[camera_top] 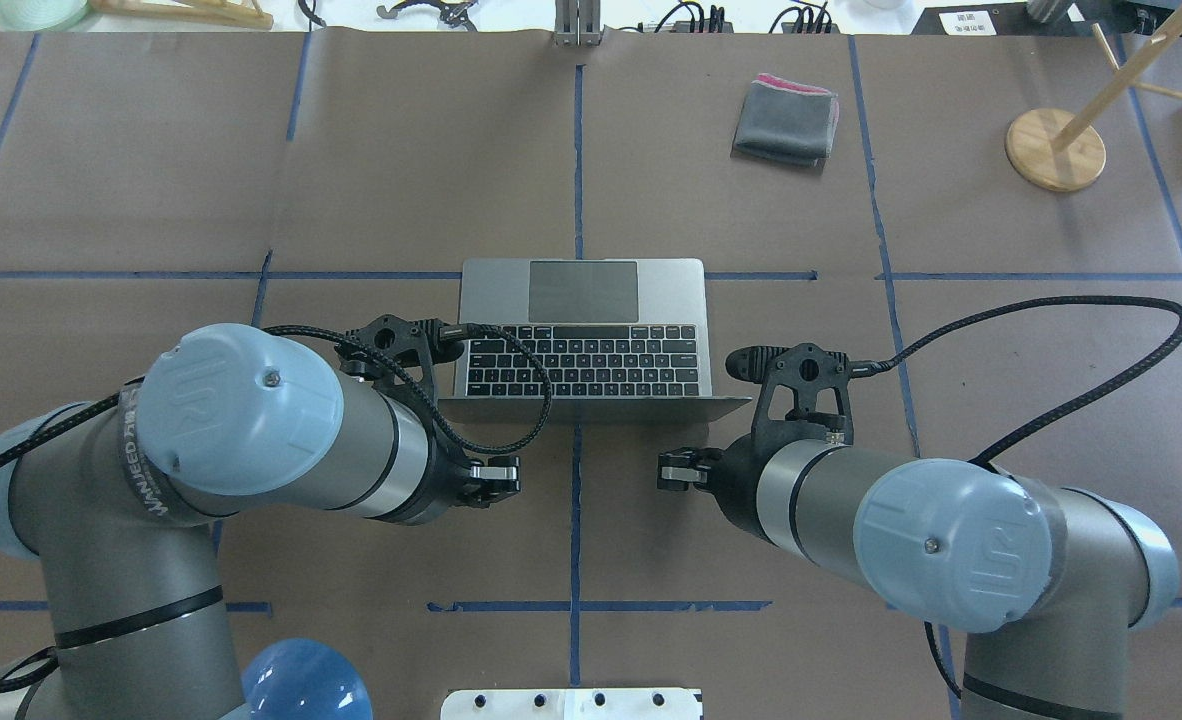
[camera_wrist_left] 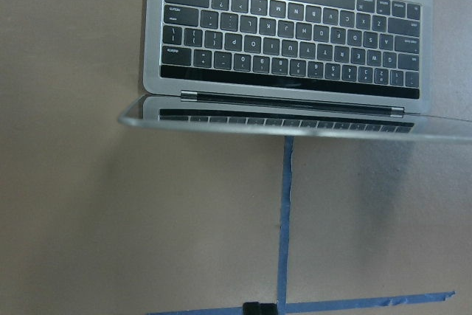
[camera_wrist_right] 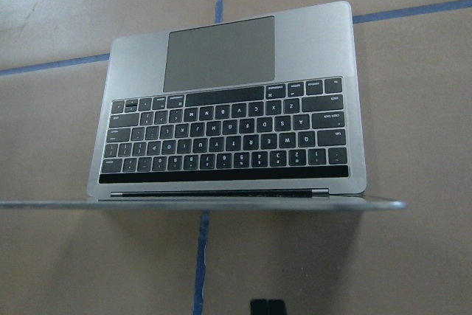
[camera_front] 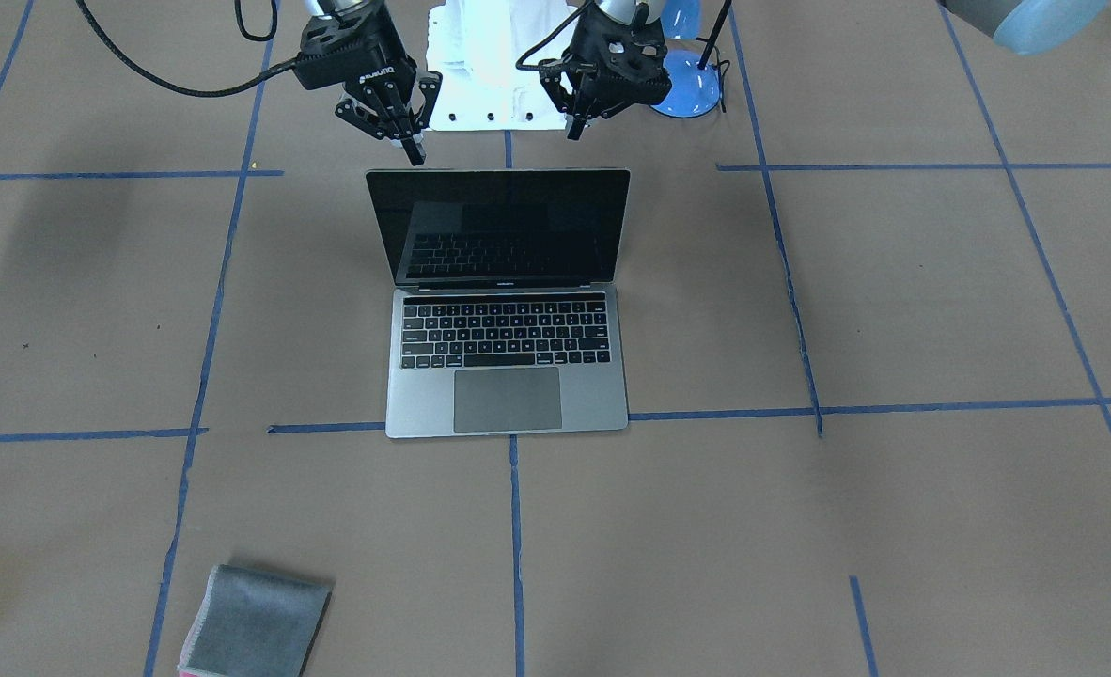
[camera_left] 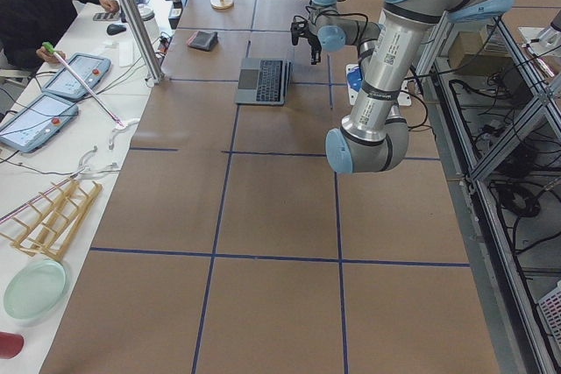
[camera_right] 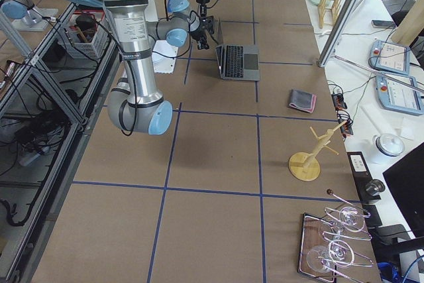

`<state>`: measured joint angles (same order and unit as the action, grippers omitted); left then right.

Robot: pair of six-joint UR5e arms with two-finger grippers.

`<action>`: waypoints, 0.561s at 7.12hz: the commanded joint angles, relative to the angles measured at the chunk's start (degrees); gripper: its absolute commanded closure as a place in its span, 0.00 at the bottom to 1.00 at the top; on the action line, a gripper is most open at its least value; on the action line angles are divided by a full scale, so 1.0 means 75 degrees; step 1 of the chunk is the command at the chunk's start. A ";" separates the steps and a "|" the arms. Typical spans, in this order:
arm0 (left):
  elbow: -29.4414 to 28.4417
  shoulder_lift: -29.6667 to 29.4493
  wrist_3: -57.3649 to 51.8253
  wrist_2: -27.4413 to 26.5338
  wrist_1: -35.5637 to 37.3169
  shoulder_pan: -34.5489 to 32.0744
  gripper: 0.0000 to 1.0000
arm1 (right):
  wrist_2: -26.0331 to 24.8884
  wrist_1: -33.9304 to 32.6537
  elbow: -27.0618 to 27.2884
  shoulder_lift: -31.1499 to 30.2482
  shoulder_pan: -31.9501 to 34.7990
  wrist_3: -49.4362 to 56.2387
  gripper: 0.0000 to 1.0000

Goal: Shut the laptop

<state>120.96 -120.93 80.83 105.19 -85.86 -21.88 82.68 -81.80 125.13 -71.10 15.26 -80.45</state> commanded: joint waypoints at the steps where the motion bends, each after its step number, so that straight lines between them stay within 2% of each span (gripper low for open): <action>1: -0.0236 -0.0153 -0.0020 -0.0127 -0.0024 -0.0140 1.00 | -0.0161 -0.0003 -0.0207 0.0140 0.0073 0.0039 1.00; 4: -0.0566 -0.0329 -0.0372 -0.0092 -0.0059 -0.0713 1.00 | -0.0149 -0.0003 -0.0312 0.0175 0.0272 0.0086 1.00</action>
<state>117.46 -123.06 78.48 104.45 -86.08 -25.66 81.55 -81.83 123.23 -70.01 16.59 -79.97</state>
